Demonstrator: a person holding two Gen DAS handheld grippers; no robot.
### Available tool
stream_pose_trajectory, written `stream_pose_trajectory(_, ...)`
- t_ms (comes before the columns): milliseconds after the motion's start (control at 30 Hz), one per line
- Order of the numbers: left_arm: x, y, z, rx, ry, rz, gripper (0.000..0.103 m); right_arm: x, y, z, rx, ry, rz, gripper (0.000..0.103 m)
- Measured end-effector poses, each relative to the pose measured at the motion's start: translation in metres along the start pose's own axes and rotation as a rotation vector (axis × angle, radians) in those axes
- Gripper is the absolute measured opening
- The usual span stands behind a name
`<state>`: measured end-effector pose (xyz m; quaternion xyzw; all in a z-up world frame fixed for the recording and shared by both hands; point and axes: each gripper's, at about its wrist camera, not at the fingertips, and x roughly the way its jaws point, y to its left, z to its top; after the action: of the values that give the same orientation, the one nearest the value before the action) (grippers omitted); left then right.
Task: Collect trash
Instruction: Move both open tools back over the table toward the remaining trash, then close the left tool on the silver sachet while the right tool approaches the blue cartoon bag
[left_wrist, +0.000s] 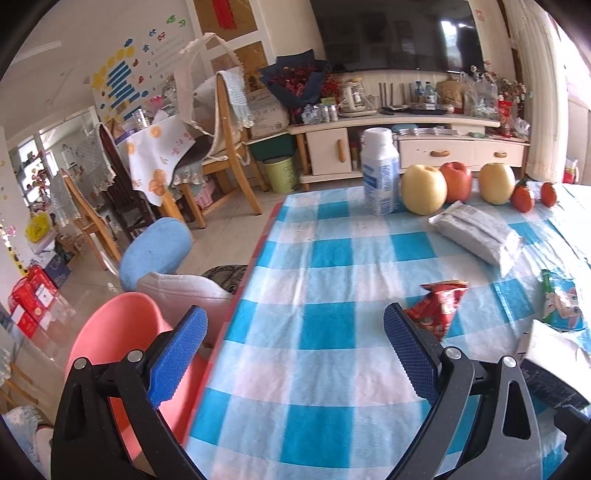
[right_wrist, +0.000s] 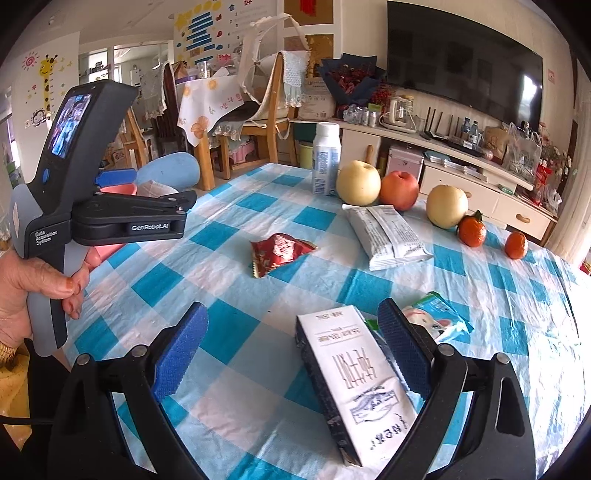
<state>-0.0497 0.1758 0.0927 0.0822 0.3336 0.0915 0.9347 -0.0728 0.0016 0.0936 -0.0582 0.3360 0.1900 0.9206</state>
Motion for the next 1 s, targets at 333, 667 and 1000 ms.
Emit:
stream_pose_trajectory(333, -0.009, -0.032, 0.009, -0.015, -0.007, -0.248, 0.096, -0.011, -0.061, -0.002, 0.123, -0.013, -0.044, 0.094)
stream_pose_trajectory(667, 0.025, -0.099, 0.035, -0.1, 0.135, -0.456, 0.096, -0.002, -0.152, -0.014, 0.368, 0.057, -0.056, 0.093)
stream_pose_trajectory(1000, 0.113, -0.183, 0.085, -0.169, 0.352, -0.376, 0.096, 0.006, -0.167, -0.022, 0.416, 0.133, 0.008, 0.094)
